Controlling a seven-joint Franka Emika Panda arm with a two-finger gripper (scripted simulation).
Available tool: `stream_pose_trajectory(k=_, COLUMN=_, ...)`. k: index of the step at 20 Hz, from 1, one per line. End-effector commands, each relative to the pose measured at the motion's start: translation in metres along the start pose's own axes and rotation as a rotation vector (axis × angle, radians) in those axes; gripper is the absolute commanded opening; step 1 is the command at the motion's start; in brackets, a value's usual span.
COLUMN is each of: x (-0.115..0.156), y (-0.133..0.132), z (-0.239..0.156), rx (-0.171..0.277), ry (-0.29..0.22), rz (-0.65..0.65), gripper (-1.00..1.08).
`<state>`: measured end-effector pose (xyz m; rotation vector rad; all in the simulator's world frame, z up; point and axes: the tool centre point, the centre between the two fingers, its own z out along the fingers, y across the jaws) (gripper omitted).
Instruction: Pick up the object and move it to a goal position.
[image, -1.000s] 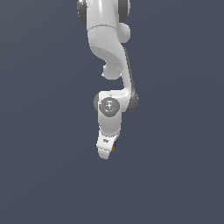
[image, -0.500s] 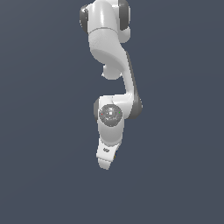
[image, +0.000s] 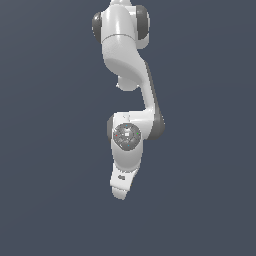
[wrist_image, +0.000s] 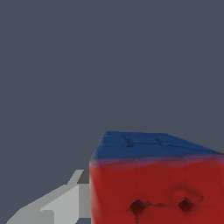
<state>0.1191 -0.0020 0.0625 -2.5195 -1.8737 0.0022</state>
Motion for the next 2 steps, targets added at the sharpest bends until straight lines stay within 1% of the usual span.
stream_pose_trajectory(k=1, x=0.0007, y=0.0023, z=-0.0018, rx=-0.002, ry=0.001, rz=0.0, gripper=-1.0)
stream_pose_trajectory(k=2, x=0.0008, y=0.0024, z=-0.0019, rx=-0.002, ry=0.001, rz=0.0, gripper=-1.0)
